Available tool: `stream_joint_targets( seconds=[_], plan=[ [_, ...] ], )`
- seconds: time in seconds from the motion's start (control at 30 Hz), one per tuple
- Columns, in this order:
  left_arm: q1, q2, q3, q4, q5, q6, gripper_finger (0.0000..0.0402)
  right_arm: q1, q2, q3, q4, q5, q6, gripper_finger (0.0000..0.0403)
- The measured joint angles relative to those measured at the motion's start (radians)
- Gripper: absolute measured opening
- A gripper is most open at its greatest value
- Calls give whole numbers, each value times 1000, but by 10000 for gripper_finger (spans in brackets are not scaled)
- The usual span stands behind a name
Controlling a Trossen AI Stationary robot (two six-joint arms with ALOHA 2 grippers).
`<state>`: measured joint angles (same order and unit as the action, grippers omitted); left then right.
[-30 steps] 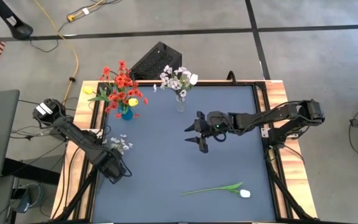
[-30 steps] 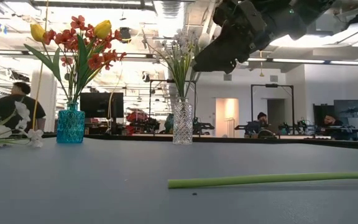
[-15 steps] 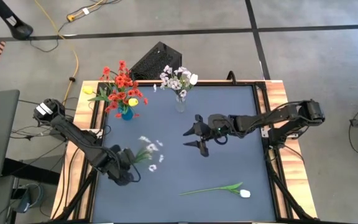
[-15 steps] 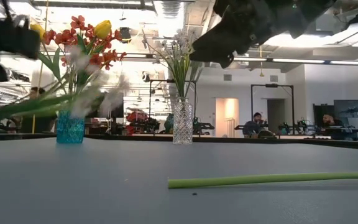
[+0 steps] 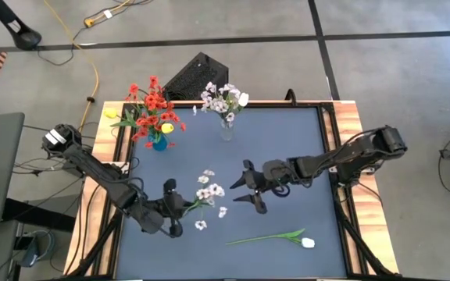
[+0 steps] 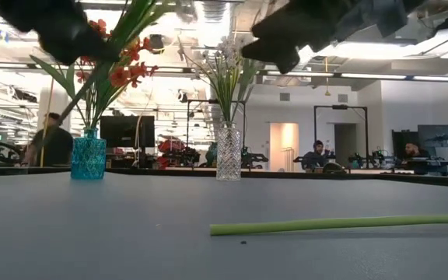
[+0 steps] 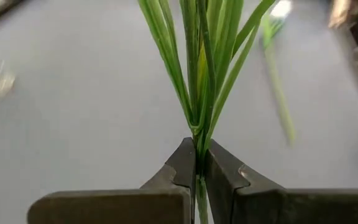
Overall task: Sort flowers into vase by color
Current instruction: Put the white flowers into the transparent vase
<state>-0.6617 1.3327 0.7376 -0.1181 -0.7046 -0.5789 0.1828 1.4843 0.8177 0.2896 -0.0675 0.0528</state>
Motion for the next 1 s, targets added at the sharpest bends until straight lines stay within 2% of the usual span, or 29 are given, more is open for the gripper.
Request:
stream_joint_targets(
  seconds=[0.07, 0.23, 0.47, 0.73, 1.0],
  plan=[
    [9, 0, 0, 104, 0, 96, 5, 14, 35, 0, 51, 17, -2, 232],
    [34, 0, 0, 326, -5, 313, 5, 27, 213, 2, 323, 17, -17, 232],
    [82, 7, 0, 456, -18, 418, 5, 27, 400, 79, 581, 14, -39, 232],
    [134, 29, 0, 462, 12, 424, 5, 27, 469, 184, 567, 13, -128, 232],
    [142, 29, 0, 443, 8, 412, 5, 10, 460, 186, 544, 13, -141, 225]
  ],
)
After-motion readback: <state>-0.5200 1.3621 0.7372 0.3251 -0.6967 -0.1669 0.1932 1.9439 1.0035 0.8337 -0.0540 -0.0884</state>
